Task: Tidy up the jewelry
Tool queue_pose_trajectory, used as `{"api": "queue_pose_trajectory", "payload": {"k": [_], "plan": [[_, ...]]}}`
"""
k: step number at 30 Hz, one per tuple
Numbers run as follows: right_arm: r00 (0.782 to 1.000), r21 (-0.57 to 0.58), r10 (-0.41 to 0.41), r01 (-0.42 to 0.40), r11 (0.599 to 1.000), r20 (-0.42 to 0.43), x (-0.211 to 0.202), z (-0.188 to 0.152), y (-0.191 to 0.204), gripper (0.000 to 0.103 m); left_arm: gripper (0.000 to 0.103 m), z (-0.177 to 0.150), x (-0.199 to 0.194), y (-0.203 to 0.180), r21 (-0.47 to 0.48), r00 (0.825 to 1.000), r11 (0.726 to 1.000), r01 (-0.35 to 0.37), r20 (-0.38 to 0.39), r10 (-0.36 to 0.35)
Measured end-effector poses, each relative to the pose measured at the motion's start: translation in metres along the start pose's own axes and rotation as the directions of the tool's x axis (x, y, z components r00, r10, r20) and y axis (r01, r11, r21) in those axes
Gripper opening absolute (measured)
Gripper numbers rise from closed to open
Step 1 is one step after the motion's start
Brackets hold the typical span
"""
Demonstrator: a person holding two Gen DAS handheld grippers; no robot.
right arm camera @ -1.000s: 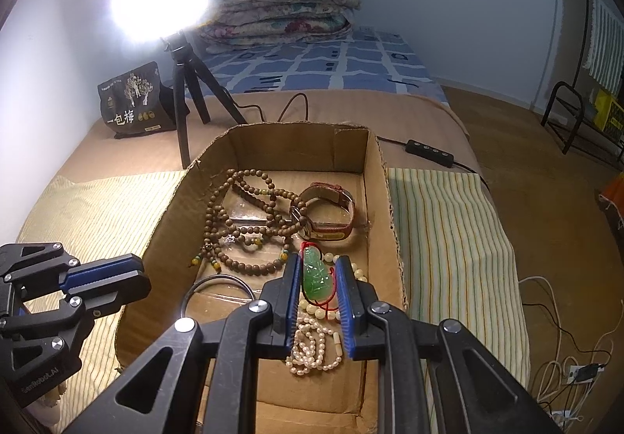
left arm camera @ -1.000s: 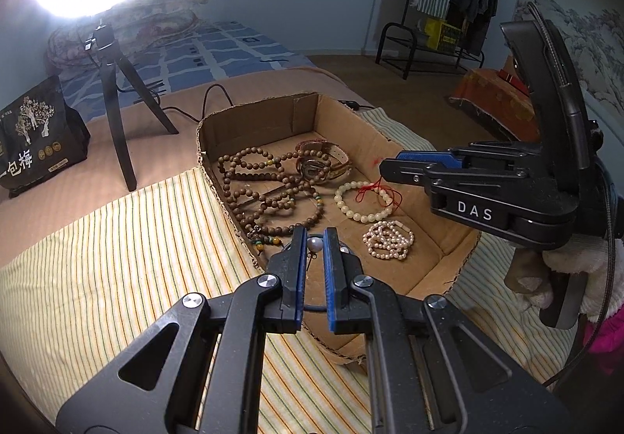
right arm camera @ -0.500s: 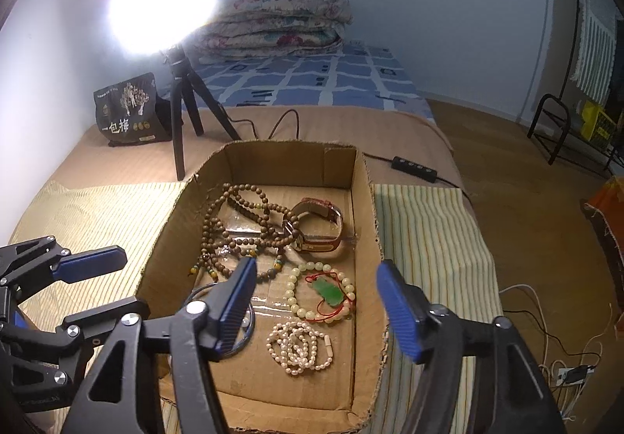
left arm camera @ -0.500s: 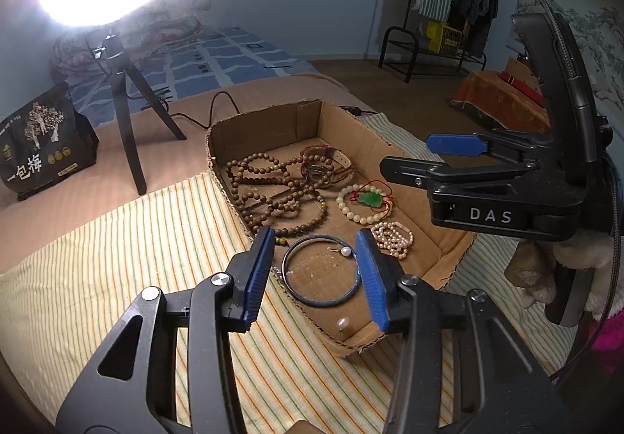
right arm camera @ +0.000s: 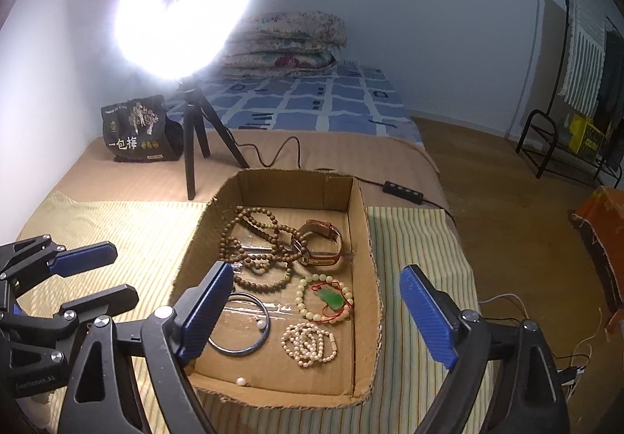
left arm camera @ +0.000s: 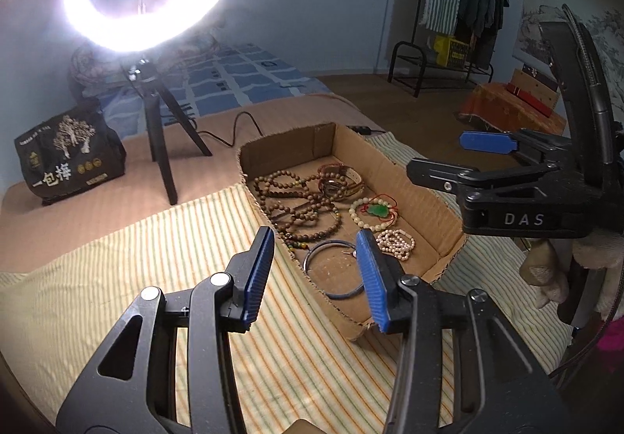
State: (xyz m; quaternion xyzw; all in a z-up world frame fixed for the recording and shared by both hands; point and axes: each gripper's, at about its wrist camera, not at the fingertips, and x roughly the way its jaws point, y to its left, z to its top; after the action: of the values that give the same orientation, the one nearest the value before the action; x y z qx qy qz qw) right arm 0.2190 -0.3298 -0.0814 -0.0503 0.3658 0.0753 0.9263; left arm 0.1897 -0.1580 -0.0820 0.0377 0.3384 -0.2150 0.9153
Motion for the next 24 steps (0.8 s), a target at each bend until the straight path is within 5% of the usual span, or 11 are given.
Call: {"api": "queue_pose_trajectory", "payload": {"k": [5, 9, 13, 24], "plan": [[1.0, -0.009, -0.005, 0.005, 1.0, 0.027, -0.025, 0.002, 0.011, 0.096, 0.045, 0.001, -0.026, 0.004, -0.008, 1.0, 1.0, -0.01, 0.028, 0.01], [0.999, -0.01, -0.003, 0.004, 1.0, 0.052, -0.048, 0.001, 0.021, 0.1, 0.062, -0.001, -0.054, 0.008, -0.005, 0.997, 1.0, -0.028, 0.07, 0.028], [0.997, -0.025, -0.02, 0.022, 0.999, 0.08, -0.071, -0.002, 0.031, 0.103, 0.063, -0.004, -0.08, 0.011, 0.005, 0.994, 0.999, -0.045, 0.099, 0.045], [0.991, 0.009, -0.033, 0.033, 0.999, 0.132, -0.12, -0.017, 0.043, 0.103, 0.09, -0.017, -0.13, 0.005, 0.037, 0.986, 0.997, -0.071, 0.157, 0.064]]}}
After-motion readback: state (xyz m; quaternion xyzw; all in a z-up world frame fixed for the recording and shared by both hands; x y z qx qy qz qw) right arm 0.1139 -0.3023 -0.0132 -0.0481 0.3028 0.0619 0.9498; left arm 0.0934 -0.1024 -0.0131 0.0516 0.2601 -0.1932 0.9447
